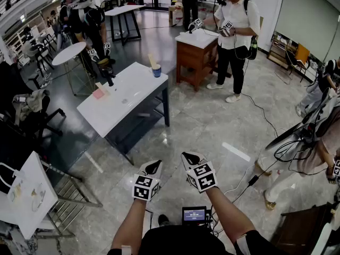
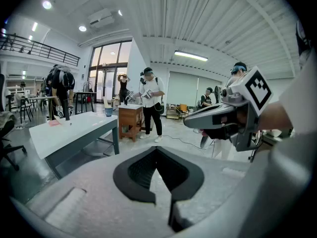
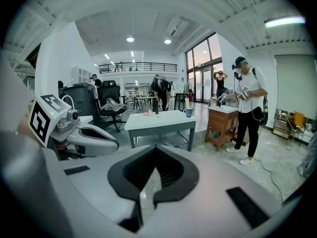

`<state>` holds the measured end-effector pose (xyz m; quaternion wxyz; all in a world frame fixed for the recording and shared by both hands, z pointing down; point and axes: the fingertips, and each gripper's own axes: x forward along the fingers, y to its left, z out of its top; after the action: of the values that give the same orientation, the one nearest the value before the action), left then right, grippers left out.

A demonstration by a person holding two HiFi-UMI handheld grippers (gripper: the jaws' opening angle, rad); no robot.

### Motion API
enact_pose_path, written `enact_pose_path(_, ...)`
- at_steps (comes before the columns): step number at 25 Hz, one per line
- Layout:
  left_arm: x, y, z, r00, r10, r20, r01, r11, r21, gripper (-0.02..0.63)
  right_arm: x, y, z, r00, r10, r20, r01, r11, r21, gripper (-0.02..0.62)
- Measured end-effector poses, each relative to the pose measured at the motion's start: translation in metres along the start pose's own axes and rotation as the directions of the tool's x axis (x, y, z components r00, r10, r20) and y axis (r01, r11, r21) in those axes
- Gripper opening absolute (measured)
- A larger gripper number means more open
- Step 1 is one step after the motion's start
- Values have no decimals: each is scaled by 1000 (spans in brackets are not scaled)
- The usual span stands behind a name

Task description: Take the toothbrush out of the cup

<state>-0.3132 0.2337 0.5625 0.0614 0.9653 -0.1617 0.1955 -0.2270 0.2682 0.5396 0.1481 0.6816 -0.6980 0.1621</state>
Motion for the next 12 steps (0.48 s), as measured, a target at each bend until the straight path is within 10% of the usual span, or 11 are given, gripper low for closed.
enact_pose_path(12,0,-13,0,1000,10,3,-10,1000,1,9,-12,-4,-5,1000,7,-2,-7,1000,-5,9)
